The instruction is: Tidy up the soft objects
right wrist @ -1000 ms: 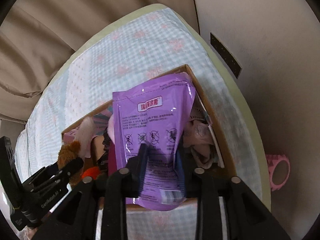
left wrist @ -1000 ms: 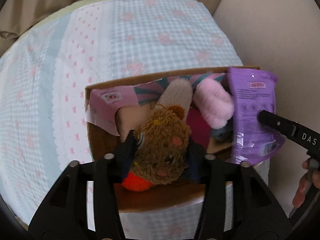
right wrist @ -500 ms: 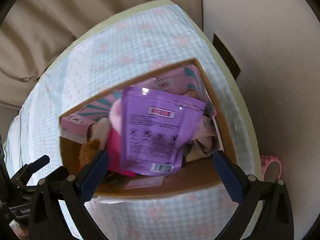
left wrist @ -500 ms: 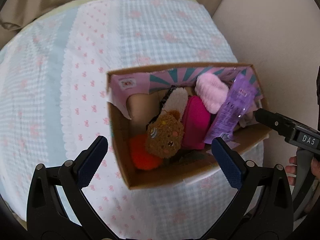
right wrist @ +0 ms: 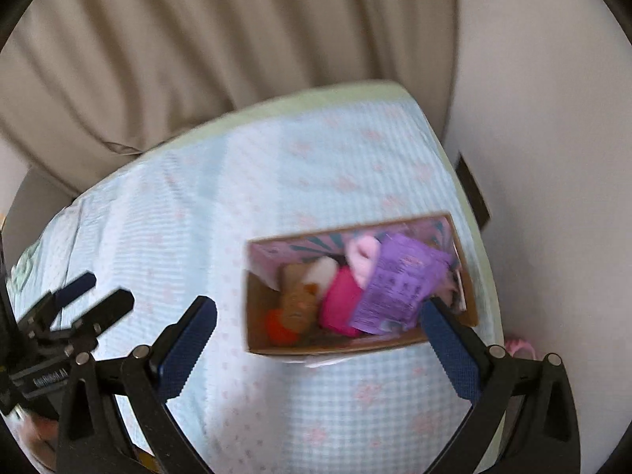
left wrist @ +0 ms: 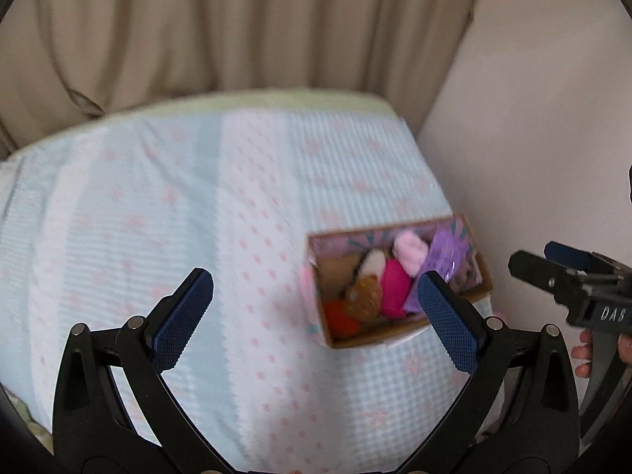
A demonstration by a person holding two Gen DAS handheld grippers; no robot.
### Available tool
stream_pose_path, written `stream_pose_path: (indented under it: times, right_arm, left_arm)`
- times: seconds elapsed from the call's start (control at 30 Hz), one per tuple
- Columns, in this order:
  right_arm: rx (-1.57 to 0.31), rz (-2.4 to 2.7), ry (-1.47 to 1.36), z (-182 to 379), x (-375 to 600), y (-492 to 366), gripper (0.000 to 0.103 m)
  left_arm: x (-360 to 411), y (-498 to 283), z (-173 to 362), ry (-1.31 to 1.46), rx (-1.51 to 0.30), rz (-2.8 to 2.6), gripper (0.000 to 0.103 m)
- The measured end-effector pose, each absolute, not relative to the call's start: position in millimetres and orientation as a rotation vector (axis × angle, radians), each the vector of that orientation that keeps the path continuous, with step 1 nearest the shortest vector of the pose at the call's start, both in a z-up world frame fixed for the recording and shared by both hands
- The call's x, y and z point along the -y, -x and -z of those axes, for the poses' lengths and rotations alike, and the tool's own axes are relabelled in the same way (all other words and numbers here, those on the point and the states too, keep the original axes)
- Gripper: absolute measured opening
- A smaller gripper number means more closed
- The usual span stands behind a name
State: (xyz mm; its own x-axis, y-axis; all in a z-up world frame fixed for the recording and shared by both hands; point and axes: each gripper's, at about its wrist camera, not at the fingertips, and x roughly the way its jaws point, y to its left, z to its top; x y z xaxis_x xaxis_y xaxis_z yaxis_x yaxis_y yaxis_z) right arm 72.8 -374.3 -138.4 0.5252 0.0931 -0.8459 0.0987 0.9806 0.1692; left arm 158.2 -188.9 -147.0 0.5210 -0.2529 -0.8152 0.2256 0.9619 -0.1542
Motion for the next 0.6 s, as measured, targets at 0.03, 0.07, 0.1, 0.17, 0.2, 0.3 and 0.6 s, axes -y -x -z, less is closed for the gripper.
stream_pose_path:
  times: [0.03, 0.07, 0.1, 0.17, 0.2, 0.3, 0.6]
  right_arm:
    - [-0.987, -0.005, -0.186, 123.0, 361.5, -67.0, 0.103]
    - [-0.947, -0.012, -0.167, 105.4, 347.5, -60.6, 0.103]
    - [-0.923, -0.017, -0.159, 94.6, 338.8, -57.0, 0.103]
    - [-0.854, -0.032, -0.138, 67.1, 316.2, -45.3, 0.103]
    - [-0.823, -0.035, -0.119, 54.0, 303.8, -39.6, 0.103]
    - [-0.749, -0.045, -0.07, 23.9, 267.2, -22.1, 0.103]
    - [-0.675, -0.041, -0.04, -7.0, 212.1, 13.9, 0.103]
  left_arm:
    - [175.1, -151.6, 129.3, 0.037, -0.945, 0.273, 0.103]
    - [162.8, -145.6, 114.0, 0.044, -0.912, 0.259, 0.103]
    - [151.7, -140.1, 100.1, 0.053, -0.881, 0.251, 0.103]
    - [125.1, -127.2, 69.3, 0.071, -0.815, 0.229, 0.103]
    - [114.6, -122.2, 57.3, 0.077, -0.789, 0.218, 0.103]
    - [78.8, -101.4, 22.1, 0.08, -0.702, 0.171, 0.103]
    - [10.1, -38.2, -29.3, 0.026, -0.557, 0.089, 0.103]
